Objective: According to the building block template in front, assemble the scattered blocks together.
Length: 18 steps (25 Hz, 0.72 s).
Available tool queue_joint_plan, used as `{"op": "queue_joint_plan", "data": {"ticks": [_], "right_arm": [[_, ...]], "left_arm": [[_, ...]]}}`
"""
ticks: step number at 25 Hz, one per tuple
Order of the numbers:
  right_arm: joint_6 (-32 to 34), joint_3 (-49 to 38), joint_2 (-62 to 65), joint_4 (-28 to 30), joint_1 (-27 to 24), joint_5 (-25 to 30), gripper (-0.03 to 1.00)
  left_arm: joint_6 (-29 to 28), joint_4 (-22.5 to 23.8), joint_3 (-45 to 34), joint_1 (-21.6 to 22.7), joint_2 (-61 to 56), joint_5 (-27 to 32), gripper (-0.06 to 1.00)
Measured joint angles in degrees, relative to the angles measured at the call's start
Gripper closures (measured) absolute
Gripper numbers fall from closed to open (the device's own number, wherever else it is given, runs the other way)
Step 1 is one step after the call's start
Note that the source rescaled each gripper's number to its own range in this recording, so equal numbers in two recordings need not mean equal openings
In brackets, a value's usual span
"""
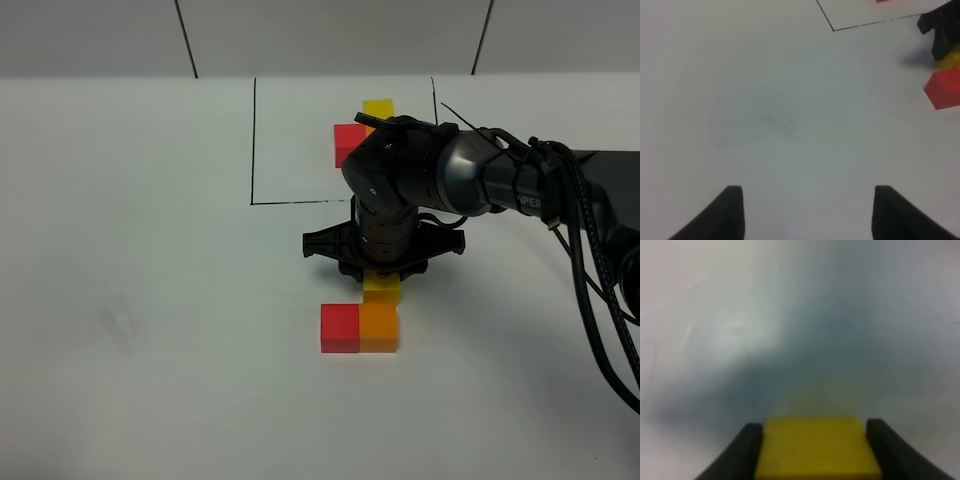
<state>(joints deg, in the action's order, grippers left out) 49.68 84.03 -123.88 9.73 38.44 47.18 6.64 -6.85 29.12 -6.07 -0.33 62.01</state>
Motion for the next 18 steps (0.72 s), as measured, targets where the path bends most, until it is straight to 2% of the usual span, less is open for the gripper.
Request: {"op": "queue_joint_plan", "data": {"ticks": [18], "right_arm": [[0.16, -0.63, 0.17, -1.16, 1.41, -0.17, 0.97]], "left_arm": [[0.00, 0.00, 0.00, 0.00, 0.00, 0.00, 0.70]]}}
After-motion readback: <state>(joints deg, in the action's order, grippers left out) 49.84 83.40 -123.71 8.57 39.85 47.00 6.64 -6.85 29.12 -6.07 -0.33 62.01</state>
